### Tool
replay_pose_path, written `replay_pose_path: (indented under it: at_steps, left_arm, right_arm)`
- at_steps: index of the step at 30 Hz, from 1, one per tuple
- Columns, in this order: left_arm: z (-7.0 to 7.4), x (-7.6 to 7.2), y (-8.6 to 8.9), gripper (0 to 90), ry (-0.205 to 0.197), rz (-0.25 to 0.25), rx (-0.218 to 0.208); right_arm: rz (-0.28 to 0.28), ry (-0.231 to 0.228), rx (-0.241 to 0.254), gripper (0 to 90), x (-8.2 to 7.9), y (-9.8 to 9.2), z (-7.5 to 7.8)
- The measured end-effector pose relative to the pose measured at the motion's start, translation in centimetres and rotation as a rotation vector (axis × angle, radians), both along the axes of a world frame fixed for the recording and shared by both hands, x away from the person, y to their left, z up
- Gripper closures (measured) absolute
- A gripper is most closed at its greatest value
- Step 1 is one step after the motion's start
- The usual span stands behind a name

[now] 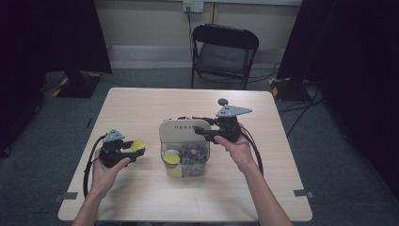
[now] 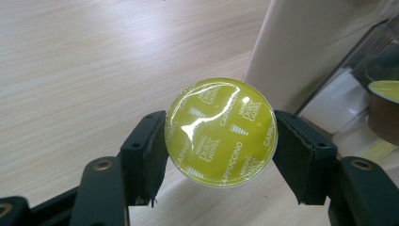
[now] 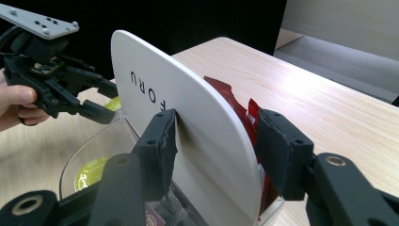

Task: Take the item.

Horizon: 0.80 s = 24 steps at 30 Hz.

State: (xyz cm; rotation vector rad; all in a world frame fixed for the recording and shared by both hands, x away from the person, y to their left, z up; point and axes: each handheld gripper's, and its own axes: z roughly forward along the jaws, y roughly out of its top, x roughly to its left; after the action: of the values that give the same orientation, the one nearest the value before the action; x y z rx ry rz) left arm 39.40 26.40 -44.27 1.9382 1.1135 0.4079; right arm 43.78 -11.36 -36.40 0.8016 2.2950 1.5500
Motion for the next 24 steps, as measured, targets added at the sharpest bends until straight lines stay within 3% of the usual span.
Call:
replay_pose_path:
  at_steps: [11, 19, 24]
  left_arm:
    - [-2.0, 1.5, 0.6, 38.0, 0.055, 0.041, 0.027]
    - [-3.1, 1.7, 1.2, 38.0, 0.067, 0.067, 0.021]
    - [-3.4, 1.9, 1.2, 38.0, 0.069, 0.071, 0.042]
  right_arm:
    - [-0.004, 0.0, 0.003, 49.2, 0.0, -0.3, 0.0]
    - [0.001, 0.002, -0.001, 49.1, 0.0, -0.1, -0.1]
    - [0.007, 0.002, 0.002, 49.1, 0.0, 0.2, -0.2]
